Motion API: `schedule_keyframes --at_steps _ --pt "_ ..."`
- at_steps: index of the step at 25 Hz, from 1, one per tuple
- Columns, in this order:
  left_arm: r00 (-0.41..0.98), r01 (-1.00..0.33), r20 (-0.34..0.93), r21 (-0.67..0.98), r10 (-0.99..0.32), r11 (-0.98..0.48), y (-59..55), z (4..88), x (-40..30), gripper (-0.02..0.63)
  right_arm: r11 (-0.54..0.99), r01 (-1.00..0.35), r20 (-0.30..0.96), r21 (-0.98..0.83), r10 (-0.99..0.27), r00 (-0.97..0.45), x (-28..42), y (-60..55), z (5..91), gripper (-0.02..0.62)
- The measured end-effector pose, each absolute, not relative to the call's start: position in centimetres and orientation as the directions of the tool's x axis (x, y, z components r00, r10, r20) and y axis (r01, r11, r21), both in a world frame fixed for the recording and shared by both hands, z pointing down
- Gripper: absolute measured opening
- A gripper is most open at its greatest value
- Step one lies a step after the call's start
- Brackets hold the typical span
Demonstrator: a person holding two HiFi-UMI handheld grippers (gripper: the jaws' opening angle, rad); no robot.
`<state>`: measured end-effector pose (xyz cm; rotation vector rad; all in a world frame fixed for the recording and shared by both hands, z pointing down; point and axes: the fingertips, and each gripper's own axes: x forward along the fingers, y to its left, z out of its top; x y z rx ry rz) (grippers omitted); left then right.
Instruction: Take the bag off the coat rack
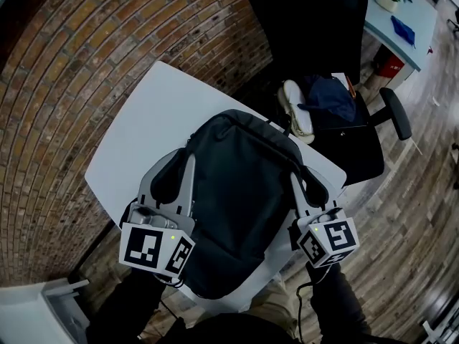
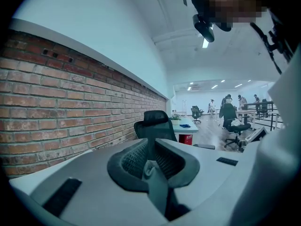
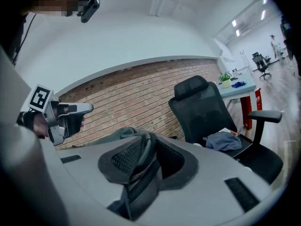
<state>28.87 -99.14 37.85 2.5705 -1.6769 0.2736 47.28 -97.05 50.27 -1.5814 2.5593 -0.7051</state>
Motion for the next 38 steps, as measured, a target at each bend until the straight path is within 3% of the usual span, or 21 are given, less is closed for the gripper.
schedule_keyframes --at_steps 12,20,26,38 --pt "0.44 -0.896 0.133 -0.009 -0.888 -0.445 -94.8 36.5 28.4 0.054 0.408 -0.879 0.065 -0.248 -0.898 -0.435 46.0 -92.8 41.3 0.089" --pt "0.504 -0.864 0.029 -0.008 -0.863 -0.504 -88.2 32.1 27.2 0.054 0.486 -0.858 -0.038 -0.166 -0.873 -0.487 38.8 -86.5 32.8 0.047" --pt "0.524 -0.852 -0.069 -0.05 -0.849 -0.522 -82.2 27.9 24.7 0.011 0.525 -0.847 -0.107 -0.084 -0.85 -0.516 32.5 -80.7 27.6 0.02" --pt "0.537 -0.843 -0.152 -0.128 -0.83 -0.523 -72.8 23.8 20.9 0.009 0.564 -0.826 -0.225 0.01 -0.803 -0.551 24.2 -71.2 21.8 0.018"
